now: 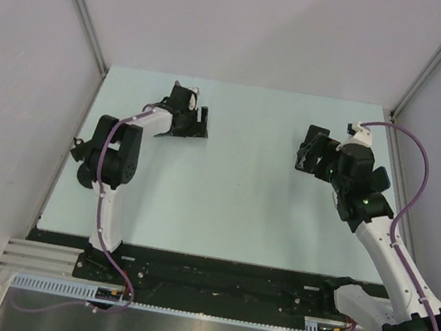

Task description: Remove the phone from the phone stand

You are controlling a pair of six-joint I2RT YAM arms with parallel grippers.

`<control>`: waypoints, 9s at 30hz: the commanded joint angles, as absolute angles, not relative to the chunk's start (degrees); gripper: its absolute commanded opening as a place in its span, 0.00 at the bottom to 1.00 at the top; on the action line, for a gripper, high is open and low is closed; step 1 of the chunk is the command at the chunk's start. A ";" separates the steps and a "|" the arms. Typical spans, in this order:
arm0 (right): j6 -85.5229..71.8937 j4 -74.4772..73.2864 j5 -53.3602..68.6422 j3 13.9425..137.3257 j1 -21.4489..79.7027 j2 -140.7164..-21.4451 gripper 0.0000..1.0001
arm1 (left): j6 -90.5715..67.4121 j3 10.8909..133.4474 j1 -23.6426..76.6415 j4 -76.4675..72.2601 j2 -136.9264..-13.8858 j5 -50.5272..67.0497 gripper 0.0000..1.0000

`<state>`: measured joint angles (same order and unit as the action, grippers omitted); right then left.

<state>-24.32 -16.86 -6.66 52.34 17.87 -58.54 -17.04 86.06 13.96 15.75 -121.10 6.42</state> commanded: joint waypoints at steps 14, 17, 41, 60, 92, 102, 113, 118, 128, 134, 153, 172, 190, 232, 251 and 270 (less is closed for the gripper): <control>-21.62 -6.95 -9.93 53.78 12.32 -70.39 1.00 | -14.60 78.15 21.09 15.38 -101.18 10.90 0.98; -20.57 -4.40 -9.58 56.42 10.64 -75.74 1.00 | -14.24 73.31 23.72 15.12 -94.59 11.07 0.99; -11.78 -3.07 -13.10 80.51 8.88 -109.60 0.89 | -13.18 50.62 31.82 12.04 -69.70 9.76 1.00; -19.94 -12.13 -6.68 78.93 22.40 -95.02 0.18 | -21.61 54.49 32.52 5.54 -74.00 12.74 0.98; -30.59 -1.32 -10.63 70.66 44.74 -85.87 0.13 | -42.01 42.28 35.24 -10.72 -69.44 9.23 0.53; -30.59 -0.62 -9.58 70.40 45.18 -86.22 0.25 | -42.28 39.20 35.16 -10.81 -66.18 7.47 0.01; -26.99 -0.62 -5.19 70.40 43.42 -85.96 1.00 | -41.49 33.05 29.90 -9.85 -62.58 6.07 0.00; -24.00 -3.07 -5.27 70.49 42.81 -84.29 1.00 | -38.15 28.58 23.31 -8.79 -60.30 7.29 0.01; -21.18 -4.22 -4.39 66.27 39.38 -80.86 1.00 | -30.41 25.22 2.56 -5.98 -61.69 19.51 0.00; -21.09 -4.22 -2.73 64.60 37.18 -79.63 1.00 | -28.13 27.60 -3.15 -3.78 -64.51 22.23 0.00; -21.45 -3.96 -0.88 62.49 34.45 -78.13 1.00 | -29.44 24.87 -4.13 8.26 -57.22 14.24 0.58; -21.36 -5.45 -3.07 61.17 33.75 -75.41 1.00 | -30.76 39.71 20.17 24.52 -49.73 -9.48 1.00; -21.97 -8.08 -5.27 56.87 28.66 -69.35 1.00 | -20.92 50.01 34.11 19.51 -83.92 -6.69 1.00; -18.02 -19.06 -23.71 56.95 3.81 -58.64 0.99 | -11.52 56.25 30.93 16.80 -79.37 3.86 1.00; -13.71 -4.75 -7.92 45.79 -16.87 -60.20 0.75 | -4.13 50.01 34.01 9.05 -71.20 5.28 1.00; -11.60 2.55 -1.23 38.76 -18.02 -60.65 0.27 | -4.92 50.01 38.32 8.26 -69.70 5.01 1.00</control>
<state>-12.71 -1.04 -2.07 39.22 -17.87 -62.74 -5.96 50.24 37.65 10.76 -70.85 4.19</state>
